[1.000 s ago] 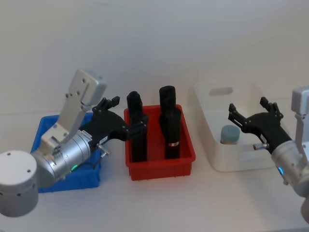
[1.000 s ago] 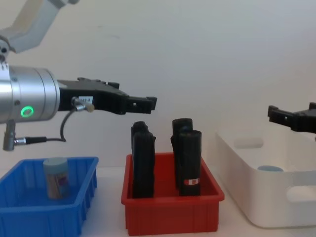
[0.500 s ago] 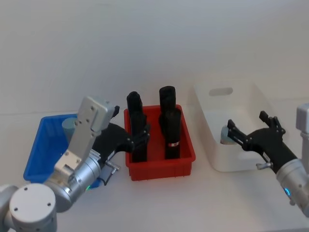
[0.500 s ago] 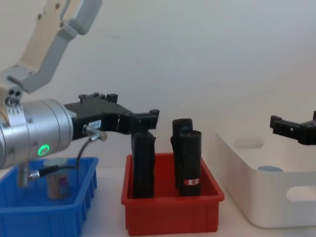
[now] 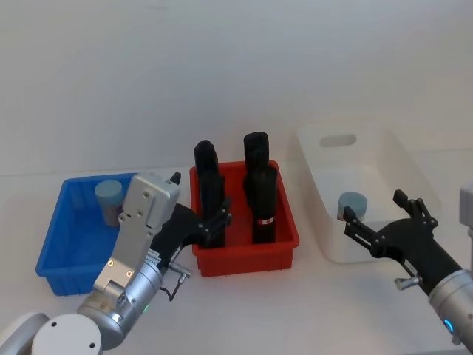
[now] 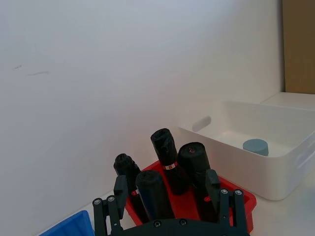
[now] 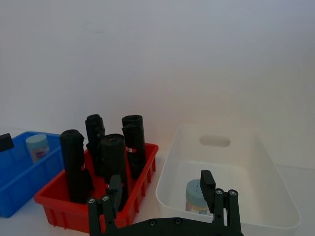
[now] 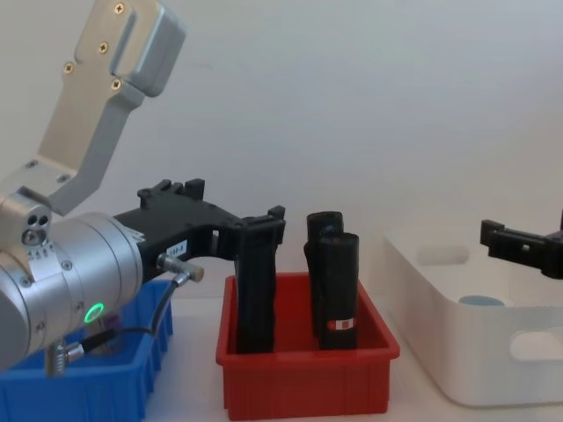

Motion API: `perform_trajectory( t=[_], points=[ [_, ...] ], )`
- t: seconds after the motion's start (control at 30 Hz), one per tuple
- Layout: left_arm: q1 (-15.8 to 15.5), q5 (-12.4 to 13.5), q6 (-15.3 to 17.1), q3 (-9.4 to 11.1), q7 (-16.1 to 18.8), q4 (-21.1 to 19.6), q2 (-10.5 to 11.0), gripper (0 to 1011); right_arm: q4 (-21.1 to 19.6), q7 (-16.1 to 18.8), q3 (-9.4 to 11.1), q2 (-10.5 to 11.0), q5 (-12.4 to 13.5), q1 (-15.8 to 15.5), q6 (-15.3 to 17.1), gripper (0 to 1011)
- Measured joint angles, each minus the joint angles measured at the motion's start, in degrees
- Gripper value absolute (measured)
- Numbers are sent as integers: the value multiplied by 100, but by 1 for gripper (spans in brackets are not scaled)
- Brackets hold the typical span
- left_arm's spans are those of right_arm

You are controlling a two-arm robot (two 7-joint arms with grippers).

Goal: Pick the cotton swabs from the blue box and place them into the white box.

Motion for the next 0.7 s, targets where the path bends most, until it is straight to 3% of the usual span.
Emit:
perform_trajectory(
  t=[0.7],
  points=[
    [7, -1, -17, 3, 21, 2, -1, 1004, -146, 2, -1, 40, 8, -119, 29, 1001]
  ],
)
